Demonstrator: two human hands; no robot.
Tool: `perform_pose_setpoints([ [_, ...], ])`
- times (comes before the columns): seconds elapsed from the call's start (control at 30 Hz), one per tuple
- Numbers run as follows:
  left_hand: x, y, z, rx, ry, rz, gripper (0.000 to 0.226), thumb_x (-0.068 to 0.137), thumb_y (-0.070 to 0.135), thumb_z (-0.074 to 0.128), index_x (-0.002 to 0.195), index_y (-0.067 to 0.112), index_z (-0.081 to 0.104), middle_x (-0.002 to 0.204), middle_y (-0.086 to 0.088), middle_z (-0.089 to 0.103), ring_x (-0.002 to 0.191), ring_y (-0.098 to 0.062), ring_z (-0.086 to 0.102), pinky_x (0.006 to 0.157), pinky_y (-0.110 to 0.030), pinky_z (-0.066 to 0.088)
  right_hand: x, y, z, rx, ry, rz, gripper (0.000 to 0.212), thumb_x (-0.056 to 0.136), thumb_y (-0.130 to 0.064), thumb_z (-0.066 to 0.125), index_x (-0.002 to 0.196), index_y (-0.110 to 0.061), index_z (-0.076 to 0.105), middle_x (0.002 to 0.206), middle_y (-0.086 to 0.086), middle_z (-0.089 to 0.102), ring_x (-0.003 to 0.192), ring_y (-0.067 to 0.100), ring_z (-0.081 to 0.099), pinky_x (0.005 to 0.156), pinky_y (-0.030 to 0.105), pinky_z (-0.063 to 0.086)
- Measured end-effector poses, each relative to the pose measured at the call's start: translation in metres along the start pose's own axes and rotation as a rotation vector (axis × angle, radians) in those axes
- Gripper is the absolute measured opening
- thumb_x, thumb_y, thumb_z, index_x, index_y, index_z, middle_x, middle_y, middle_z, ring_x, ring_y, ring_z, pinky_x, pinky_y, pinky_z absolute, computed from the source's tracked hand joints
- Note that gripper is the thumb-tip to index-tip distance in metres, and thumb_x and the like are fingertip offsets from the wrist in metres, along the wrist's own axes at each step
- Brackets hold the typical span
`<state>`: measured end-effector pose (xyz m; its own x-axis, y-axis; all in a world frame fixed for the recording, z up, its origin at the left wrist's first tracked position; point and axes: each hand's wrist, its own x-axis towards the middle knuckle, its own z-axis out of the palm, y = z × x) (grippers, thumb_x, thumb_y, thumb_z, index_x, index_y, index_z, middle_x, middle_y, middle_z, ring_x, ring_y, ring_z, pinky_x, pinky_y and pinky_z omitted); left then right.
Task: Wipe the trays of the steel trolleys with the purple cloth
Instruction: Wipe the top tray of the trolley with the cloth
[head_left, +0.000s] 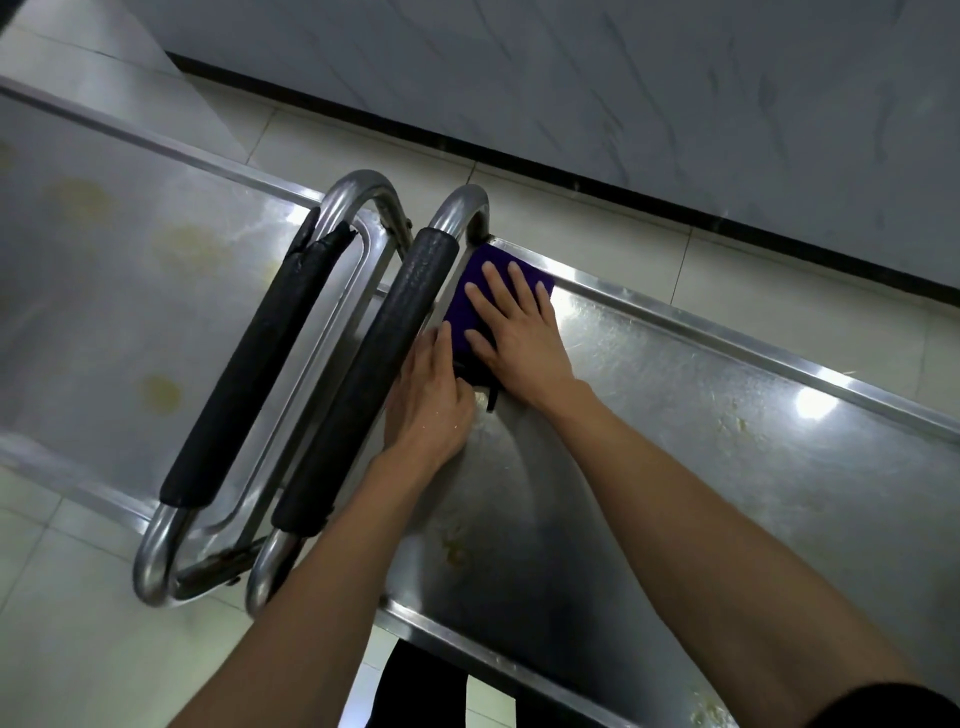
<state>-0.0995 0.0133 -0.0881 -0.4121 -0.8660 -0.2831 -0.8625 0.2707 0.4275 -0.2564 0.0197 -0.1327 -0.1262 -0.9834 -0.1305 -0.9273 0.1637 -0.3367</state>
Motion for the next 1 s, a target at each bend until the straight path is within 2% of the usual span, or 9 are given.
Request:
perform_pose_setpoints([
  [0.2, -0.004, -0.007, 0.005, 0.08, -0.09, 0.013, 0.088, 0.092, 0.025, 0.058, 0.16, 0.022, 0.001, 0.167, -0.007, 0.008, 0.153, -0.025, 0.013, 0.122, -0.049, 0.024, 0.001, 0.003, 0.005, 0.017, -0.021, 0.035, 0.069, 0.096, -0.064, 0.029, 0.157, -0.034, 0.017, 0.167, -0.001, 0.003, 0.153, 0.023, -0.007, 0.124, 0.048, -0.003],
  [0.33, -0.003, -0.007, 0.002, 0.039, -0.089, 0.014, 0.091, 0.089, 0.022, 0.061, 0.159, 0.024, 0.003, 0.165, -0.005, 0.014, 0.151, -0.024, 0.021, 0.12, -0.048, 0.03, 0.001, 0.001, 0.004, 0.002, -0.035, 0.041, 0.068, 0.095, -0.065, 0.029, 0.156, -0.039, 0.014, 0.167, 0.0, 0.001, 0.153, 0.026, -0.005, 0.123, 0.051, 0.0],
  [0.47, -0.003, -0.01, 0.002, 0.082, -0.084, 0.02, 0.084, 0.094, 0.022, 0.057, 0.16, 0.021, 0.005, 0.166, -0.004, 0.012, 0.151, -0.023, 0.02, 0.121, -0.048, 0.028, 0.005, 0.005, 0.001, -0.008, -0.037, 0.011, 0.065, 0.096, -0.067, 0.028, 0.155, -0.04, 0.021, 0.167, 0.0, 0.001, 0.153, 0.026, -0.004, 0.123, 0.052, 0.0],
  [0.63, -0.004, -0.008, 0.007, 0.109, -0.072, 0.019, 0.087, 0.094, 0.025, 0.058, 0.16, 0.021, 0.001, 0.167, -0.006, 0.008, 0.152, -0.025, 0.017, 0.122, -0.049, 0.026, 0.006, 0.001, 0.001, 0.006, -0.002, 0.016, 0.058, 0.097, -0.059, 0.037, 0.15, -0.035, 0.035, 0.166, 0.0, 0.009, 0.153, 0.027, 0.0, 0.122, 0.054, 0.003],
  [0.8, -0.003, -0.004, 0.005, 0.05, -0.101, 0.018, 0.1, 0.089, 0.03, 0.062, 0.157, 0.029, -0.012, 0.167, -0.003, 0.007, 0.151, -0.031, 0.02, 0.118, -0.053, 0.031, -0.008, 0.002, -0.002, 0.057, 0.046, 0.068, 0.053, 0.097, -0.05, 0.044, 0.148, -0.035, 0.041, 0.166, -0.001, 0.015, 0.153, 0.025, 0.004, 0.123, 0.05, 0.002],
  [0.9, -0.001, -0.002, 0.003, 0.084, -0.118, 0.029, 0.089, 0.09, 0.033, 0.059, 0.157, 0.026, -0.001, 0.164, -0.007, 0.014, 0.147, -0.035, 0.028, 0.113, -0.055, 0.036, -0.025, 0.014, -0.006, 0.078, 0.078, 0.113, 0.053, 0.096, -0.049, 0.044, 0.147, -0.035, 0.042, 0.165, -0.002, 0.016, 0.153, 0.024, 0.004, 0.123, 0.05, 0.002],
  [1.0, -0.003, 0.004, 0.003, 0.24, -0.118, 0.067, 0.072, 0.094, 0.042, 0.048, 0.153, 0.016, 0.017, 0.161, -0.013, 0.014, 0.15, -0.037, 0.014, 0.118, -0.057, 0.027, -0.045, 0.032, -0.008, 0.077, 0.091, 0.146, 0.053, 0.096, -0.05, 0.042, 0.147, -0.036, 0.04, 0.165, -0.002, 0.015, 0.153, 0.023, 0.003, 0.123, 0.049, 0.001],
])
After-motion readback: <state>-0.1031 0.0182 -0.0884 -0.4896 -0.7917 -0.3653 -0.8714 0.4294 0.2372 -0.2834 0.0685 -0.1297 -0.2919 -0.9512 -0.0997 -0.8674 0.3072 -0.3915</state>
